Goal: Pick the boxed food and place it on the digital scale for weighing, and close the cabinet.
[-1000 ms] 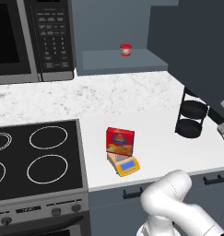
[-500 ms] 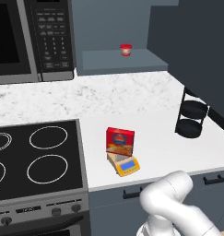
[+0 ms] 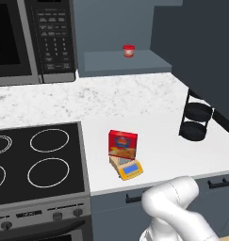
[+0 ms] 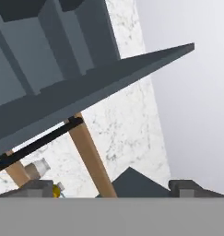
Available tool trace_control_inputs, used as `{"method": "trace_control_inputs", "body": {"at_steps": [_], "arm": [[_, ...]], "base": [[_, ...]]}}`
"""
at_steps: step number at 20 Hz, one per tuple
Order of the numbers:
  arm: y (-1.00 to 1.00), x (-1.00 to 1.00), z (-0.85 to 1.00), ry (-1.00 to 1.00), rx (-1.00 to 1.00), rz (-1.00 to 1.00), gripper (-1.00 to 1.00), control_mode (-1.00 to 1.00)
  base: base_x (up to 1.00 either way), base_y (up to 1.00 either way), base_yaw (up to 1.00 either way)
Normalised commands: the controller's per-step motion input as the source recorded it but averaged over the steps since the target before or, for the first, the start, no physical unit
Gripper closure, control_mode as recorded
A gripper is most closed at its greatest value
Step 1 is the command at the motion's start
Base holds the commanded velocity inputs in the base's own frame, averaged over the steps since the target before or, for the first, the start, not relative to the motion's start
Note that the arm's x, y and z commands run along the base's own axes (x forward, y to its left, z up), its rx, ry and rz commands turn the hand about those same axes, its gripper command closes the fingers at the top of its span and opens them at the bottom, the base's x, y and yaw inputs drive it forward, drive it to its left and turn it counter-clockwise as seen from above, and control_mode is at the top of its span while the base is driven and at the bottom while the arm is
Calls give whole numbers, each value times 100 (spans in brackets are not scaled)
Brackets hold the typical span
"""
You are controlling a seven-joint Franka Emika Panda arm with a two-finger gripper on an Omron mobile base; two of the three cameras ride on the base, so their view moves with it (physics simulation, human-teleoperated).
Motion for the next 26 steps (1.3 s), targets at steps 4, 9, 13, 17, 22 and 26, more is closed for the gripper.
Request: {"method": "trace_control_inputs", "body": {"at_steps": [4,9,13,17,22,26], "arm": [[-80,100,-65,-7,19,14,-100,-100],[-39,90,-94,-13,6,19,-100,-100],[-51,60,-98,-18,5,21,-100,-100],[-81,31,-83,-22,11,22,-100,-100],[-58,49,-58,-19,10,21,-100,-100],[-1,86,-46,-19,1,13,-100,-100]], "base": [[0,0,0],[0,0,0],[0,0,0],[0,0,0],[0,0,0],[0,0,0]]}}
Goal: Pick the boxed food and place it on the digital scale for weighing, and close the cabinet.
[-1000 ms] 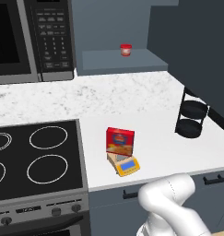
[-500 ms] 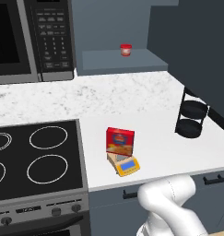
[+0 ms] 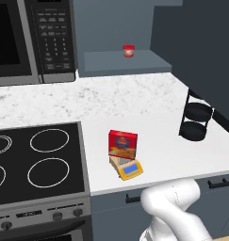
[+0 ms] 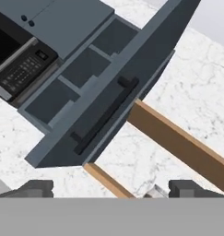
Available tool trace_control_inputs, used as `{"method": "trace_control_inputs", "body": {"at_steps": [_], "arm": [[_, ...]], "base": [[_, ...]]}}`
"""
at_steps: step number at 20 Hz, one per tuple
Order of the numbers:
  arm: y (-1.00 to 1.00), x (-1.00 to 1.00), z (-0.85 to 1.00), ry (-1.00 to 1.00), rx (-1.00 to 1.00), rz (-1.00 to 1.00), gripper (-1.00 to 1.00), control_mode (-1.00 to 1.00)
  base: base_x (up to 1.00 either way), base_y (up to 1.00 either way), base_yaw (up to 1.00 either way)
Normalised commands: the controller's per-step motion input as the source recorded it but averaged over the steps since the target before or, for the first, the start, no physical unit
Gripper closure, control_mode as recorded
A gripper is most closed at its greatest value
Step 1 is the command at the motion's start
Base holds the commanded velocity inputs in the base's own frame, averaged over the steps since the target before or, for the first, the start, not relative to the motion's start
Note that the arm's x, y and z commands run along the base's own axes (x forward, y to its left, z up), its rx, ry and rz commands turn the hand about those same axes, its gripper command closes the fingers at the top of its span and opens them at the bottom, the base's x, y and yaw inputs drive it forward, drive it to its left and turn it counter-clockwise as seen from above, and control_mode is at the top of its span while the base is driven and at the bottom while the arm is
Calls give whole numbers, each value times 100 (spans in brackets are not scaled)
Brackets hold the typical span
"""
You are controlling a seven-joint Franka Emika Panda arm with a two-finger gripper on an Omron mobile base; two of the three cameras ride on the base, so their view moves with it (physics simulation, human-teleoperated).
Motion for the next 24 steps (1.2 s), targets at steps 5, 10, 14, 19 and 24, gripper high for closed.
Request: {"method": "trace_control_inputs", "body": {"at_steps": [5,10,14,19,24], "arm": [[0,100,-40,-21,0,3,-100,-100],[8,89,-2,-11,0,0,-100,-100],[57,45,10,-8,0,0,-100,-100],[95,52,0,-17,-5,3,-100,-100],[40,70,5,-15,-1,2,-100,-100]], "base": [[0,0,0],[0,0,0],[0,0,0],[0,0,0],[0,0,0]]}}
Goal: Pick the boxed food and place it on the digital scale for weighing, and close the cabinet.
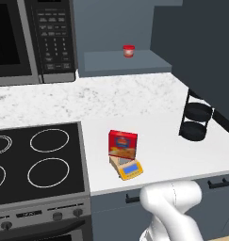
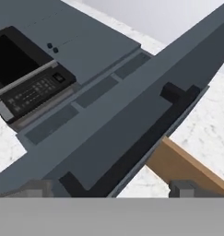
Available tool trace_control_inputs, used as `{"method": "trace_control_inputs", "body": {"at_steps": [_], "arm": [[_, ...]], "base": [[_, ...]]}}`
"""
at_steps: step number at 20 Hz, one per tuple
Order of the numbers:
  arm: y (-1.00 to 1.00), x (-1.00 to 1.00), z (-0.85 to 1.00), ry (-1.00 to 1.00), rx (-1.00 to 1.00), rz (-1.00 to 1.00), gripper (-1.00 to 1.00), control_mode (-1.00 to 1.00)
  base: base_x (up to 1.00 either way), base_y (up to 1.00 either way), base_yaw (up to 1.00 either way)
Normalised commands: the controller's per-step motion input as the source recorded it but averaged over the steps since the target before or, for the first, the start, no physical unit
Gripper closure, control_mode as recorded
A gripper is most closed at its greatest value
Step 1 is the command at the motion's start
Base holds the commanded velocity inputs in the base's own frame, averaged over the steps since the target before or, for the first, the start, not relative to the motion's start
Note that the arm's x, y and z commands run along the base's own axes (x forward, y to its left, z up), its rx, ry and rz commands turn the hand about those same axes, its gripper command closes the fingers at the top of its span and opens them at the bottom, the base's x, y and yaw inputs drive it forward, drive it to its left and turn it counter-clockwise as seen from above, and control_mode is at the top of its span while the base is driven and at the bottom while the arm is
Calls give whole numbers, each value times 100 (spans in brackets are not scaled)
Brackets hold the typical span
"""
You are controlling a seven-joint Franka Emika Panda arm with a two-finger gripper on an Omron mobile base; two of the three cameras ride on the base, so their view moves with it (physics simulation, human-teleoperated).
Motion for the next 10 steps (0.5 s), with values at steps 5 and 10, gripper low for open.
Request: {"method": "trace_control_inputs", "body": {"at_steps": [5,10], "arm": [[0,37,0,-13,0,5,-100,-100],[0,31,0,-5,0,3,-100,-100]], "base": [[0,0,0],[0,0,0]]}}
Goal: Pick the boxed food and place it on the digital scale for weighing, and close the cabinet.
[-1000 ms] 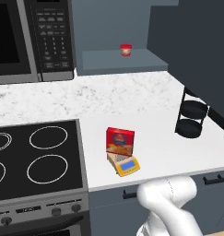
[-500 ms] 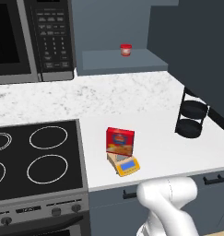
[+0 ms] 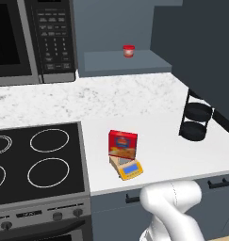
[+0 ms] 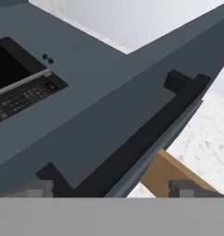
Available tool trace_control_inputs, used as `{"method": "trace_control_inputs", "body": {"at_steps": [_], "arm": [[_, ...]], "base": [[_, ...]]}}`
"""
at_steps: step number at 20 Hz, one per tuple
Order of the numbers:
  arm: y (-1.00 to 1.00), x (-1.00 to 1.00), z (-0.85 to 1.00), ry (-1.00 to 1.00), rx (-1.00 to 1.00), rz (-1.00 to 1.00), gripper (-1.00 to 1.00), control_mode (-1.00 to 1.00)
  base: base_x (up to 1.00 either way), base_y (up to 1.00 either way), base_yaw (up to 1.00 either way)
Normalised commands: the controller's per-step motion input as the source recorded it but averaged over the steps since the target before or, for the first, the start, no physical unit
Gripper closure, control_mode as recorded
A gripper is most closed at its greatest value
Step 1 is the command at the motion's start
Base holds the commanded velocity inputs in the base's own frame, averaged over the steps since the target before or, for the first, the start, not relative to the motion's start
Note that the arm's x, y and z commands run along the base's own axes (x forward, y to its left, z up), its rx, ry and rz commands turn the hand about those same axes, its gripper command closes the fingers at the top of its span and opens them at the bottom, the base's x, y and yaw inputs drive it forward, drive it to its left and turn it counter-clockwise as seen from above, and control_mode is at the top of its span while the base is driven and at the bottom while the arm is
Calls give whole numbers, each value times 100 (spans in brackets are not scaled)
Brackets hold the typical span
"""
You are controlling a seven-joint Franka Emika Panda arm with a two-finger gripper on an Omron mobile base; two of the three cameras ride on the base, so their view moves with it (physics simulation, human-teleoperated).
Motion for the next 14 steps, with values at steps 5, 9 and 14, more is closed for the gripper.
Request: {"method": "trace_control_inputs", "body": {"at_steps": [5,9,14], "arm": [[-22,0,-19,-3,0,3,-100,-100],[-3,3,-16,-10,0,4,-100,-100],[-2,22,-27,-10,0,5,-100,-100]], "base": [[0,0,0],[0,0,0],[0,0,0]]}}
